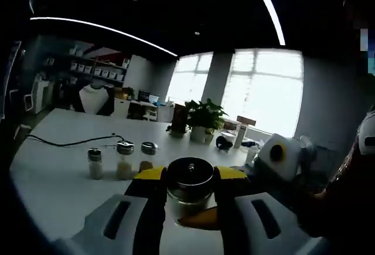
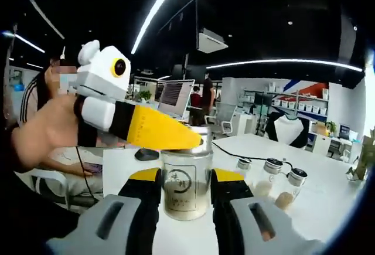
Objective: Rotate the seasoning bottle until the label or dispensing opening points toward the visible target arrow and the bottle remains upright within the marked orientation range
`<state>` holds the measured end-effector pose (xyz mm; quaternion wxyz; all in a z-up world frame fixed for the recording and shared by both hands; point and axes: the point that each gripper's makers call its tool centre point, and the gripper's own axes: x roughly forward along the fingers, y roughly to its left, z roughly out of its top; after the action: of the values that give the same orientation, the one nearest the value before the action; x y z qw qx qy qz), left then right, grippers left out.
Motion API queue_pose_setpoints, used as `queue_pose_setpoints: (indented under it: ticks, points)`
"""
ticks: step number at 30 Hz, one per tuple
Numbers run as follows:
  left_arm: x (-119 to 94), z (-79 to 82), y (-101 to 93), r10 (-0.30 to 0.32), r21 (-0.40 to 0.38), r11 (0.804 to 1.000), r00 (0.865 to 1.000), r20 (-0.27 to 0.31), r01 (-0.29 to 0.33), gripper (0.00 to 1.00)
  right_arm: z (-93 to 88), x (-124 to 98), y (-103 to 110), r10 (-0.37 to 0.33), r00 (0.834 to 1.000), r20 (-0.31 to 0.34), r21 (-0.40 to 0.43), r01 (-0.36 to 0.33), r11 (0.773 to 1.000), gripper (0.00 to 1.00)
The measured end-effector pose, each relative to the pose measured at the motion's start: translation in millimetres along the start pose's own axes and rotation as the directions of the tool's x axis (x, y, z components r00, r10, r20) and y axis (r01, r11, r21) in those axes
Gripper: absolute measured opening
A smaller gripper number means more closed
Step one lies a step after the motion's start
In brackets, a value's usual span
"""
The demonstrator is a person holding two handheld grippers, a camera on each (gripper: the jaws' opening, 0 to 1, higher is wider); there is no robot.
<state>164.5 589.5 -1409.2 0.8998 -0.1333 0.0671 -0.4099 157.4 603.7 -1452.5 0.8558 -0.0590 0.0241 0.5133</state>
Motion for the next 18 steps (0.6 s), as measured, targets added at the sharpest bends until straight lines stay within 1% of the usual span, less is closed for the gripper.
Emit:
queue_pose_setpoints:
  ticks: [1, 2, 4, 7, 10, 11, 13, 14, 15, 16, 18]
  points:
    - [-0.5, 1.2, -2.3, -0.021, -0.005, 1.0, 1.0, 0.002, 0.021, 0.33, 1.1, -1.2, 0.8, 0.021, 1.0, 0.013, 0.022, -0.021, 1.0, 0.32]
    - [-1.2, 2.3, -6.9, -0.057, -0.009, 0.998, 0.998, 0.0, 0.057, 0.33, 3.0, -2.8, 4.0, 0.062, 0.998, 0.033, 0.066, -0.064, 0.996, 0.32]
    - [-1.7, 3.4, -10.5, -0.082, -0.002, 0.997, 0.997, -0.011, 0.082, 0.33, 5.0, -6.1, 8.4, 0.123, 0.991, 0.058, 0.119, -0.129, 0.984, 0.33]
    - [-1.5, 3.3, -15.6, -0.105, 0.032, 0.994, 0.994, -0.035, 0.106, 0.33, 5.8, -9.9, 11.7, 0.169, 0.983, 0.065, 0.114, -0.176, 0.978, 0.33]
    - [-2.6, 1.8, -22.0, -0.146, 0.05, 0.988, 0.987, -0.059, 0.149, 0.33, 8.0, -13.2, 22.0, 0.246, 0.965, 0.087, 0.132, -0.256, 0.958, 0.32]
    - [-3.6, 1.1, -24.5, -0.166, 0.053, 0.984, 0.984, -0.068, 0.17, 0.33, 7.5, -13.5, 20.4, 0.257, 0.962, 0.09, 0.131, -0.267, 0.955, 0.32]
    - [-5.1, 1.1, -26.6, -0.186, 0.055, 0.98, 0.98, -0.074, 0.191, 0.33, 8.1, -14.5, 20.7, 0.28, 0.954, 0.102, 0.129, -0.292, 0.948, 0.32]
    - [-6.9, -0.2, -28.2, -0.207, 0.054, 0.976, 0.974, -0.087, 0.213, 0.33, 8.4, -16.1, 24.2, 0.301, 0.948, 0.107, 0.127, -0.313, 0.941, 0.32]
    - [-8.0, -1.1, -29.2, -0.221, 0.054, 0.973, 0.971, -0.095, 0.226, 0.33, 8.2, -18.1, 29.5, 0.337, 0.935, 0.113, 0.12, -0.349, 0.929, 0.31]
    - [-9.3, -2.4, -30.0, -0.239, 0.05, 0.968, 0.965, -0.103, 0.245, 0.33, 7.8, -18.7, 31.2, 0.349, 0.93, 0.115, 0.12, -0.362, 0.925, 0.31]
    - [-11.7, -3.7, -27.6, -0.258, 0.031, 0.964, 0.96, -0.107, 0.263, 0.33, 7.2, -19.2, 33.0, 0.363, 0.924, 0.117, 0.129, -0.377, 0.917, 0.31]
